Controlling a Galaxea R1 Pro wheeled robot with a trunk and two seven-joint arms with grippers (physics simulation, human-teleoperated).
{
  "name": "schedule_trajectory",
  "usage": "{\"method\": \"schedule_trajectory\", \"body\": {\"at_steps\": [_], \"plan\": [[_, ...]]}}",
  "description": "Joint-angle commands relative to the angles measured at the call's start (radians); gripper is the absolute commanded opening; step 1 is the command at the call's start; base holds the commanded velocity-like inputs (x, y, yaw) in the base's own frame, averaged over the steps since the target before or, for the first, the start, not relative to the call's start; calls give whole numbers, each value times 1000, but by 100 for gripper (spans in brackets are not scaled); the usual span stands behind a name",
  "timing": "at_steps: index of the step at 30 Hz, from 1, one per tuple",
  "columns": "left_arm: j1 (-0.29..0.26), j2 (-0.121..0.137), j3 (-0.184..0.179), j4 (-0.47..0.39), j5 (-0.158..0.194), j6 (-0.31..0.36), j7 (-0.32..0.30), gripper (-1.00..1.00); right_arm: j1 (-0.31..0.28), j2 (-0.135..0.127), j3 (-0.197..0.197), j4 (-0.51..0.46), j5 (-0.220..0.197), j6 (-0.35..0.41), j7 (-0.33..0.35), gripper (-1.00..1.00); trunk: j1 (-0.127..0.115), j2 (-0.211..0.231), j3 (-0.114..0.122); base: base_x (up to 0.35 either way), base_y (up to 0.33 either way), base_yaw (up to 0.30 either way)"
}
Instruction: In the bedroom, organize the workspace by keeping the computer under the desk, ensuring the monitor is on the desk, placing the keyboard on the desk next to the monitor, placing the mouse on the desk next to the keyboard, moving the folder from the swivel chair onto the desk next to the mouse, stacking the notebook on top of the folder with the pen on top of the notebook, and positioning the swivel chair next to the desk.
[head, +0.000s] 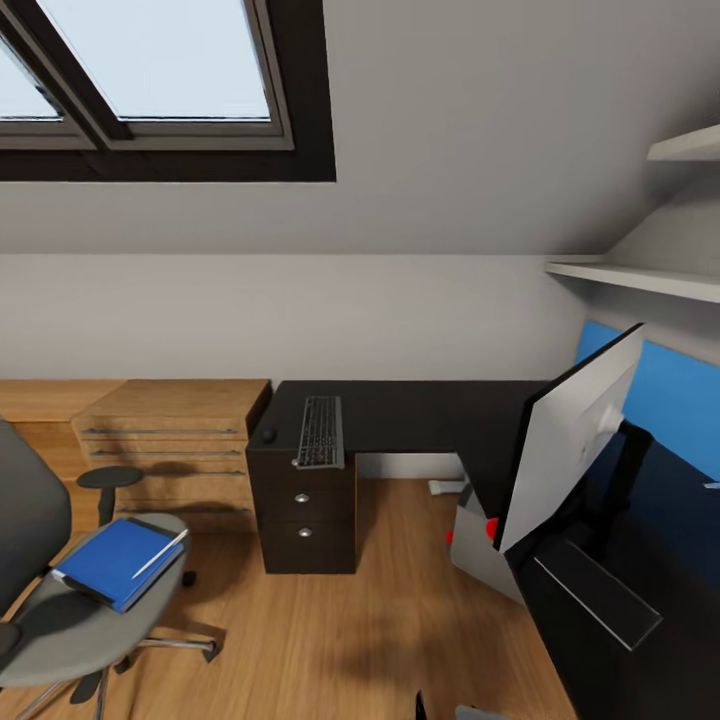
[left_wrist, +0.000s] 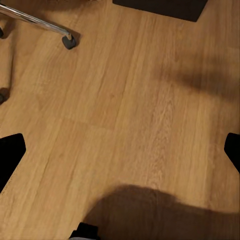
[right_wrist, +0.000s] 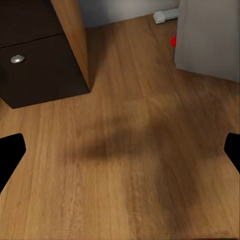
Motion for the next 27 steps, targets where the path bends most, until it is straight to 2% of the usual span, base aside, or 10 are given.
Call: {"method": "schedule_trajectory", "body": {"at_steps": [1,5,11,15,16,17,20,24,27], "plan": [[0,-1,0,-1,8,-2,0,100,-1,0,9,1,-1,-3,-9,100,0,-1,-1,0,180,-249],[0,-1,0,0,8,-2,1,100,-1,1,10,2,-1,-11,-9,100,0,-1,-1,0,67,-171],[0,-1,-1,14,8,-2,1,100,-1,0,9,0,-1,-29,-9,100,0,-1,-1,0,5,-13],[0,-1,-1,16,8,-3,1,100,-1,-4,7,0,-1,-128,-9,100,0,-1,-1,0,0,0],[0,-1,-1,16,7,-3,1,100,-1,-8,6,0,-2,-167,-10,100,0,-1,-1,0,0,0],[0,-2,-1,17,8,-4,1,100,-1,-15,3,-2,-2,-244,-11,100,0,-1,-1,0,0,0],[0,-3,-1,18,8,-5,1,100,-1,-21,0,-21,-3,-306,-13,100,0,-1,-1,0,0,0],[0,-3,-1,18,7,-5,1,100,-1,-49,-2,-89,-7,-329,-17,100,0,-1,-1,0,0,0],[0,-3,-1,18,7,-5,1,100,-1,-98,-10,-151,-23,-332,-20,100,0,-1,-1,0,0,0]]}}
